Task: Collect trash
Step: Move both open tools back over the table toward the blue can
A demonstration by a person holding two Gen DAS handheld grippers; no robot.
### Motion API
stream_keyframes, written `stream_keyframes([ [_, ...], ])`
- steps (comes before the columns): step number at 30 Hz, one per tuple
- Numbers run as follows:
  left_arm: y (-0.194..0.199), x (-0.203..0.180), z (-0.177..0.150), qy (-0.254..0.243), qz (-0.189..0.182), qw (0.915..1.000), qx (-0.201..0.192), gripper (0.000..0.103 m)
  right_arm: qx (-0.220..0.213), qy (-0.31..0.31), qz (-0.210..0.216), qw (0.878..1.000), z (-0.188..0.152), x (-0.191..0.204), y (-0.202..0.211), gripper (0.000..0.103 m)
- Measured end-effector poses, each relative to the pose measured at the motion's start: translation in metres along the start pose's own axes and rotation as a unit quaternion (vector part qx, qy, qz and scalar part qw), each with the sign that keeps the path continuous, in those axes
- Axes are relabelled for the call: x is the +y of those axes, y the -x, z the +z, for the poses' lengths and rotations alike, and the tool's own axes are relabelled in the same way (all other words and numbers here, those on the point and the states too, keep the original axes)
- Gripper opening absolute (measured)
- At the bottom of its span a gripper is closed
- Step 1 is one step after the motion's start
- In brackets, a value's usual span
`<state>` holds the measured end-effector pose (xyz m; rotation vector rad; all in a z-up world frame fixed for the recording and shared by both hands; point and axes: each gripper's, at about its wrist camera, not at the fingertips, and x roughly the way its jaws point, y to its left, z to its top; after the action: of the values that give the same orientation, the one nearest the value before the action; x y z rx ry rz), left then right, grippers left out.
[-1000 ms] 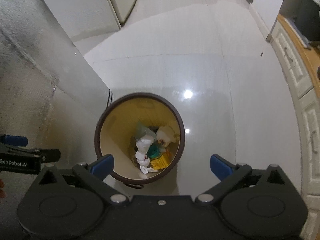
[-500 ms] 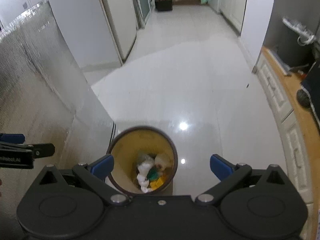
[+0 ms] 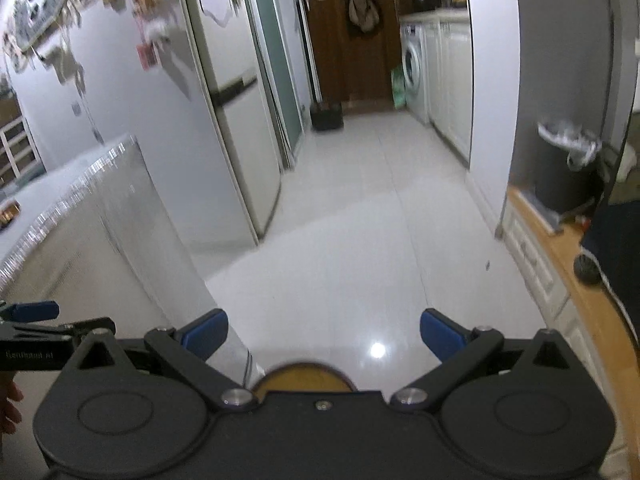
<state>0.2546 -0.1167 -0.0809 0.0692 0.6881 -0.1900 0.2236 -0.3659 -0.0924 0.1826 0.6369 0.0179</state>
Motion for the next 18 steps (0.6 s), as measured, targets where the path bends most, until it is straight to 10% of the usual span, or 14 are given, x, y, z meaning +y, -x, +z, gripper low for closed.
stream_keyframes([
  [18, 0.154, 0.044, 0.019, -0.017, 0.029, 0.9885, -0.148, 0.103, -0.14, 0.074, 0.103, 0.982, 0.041, 0.095, 0.087, 0.103],
])
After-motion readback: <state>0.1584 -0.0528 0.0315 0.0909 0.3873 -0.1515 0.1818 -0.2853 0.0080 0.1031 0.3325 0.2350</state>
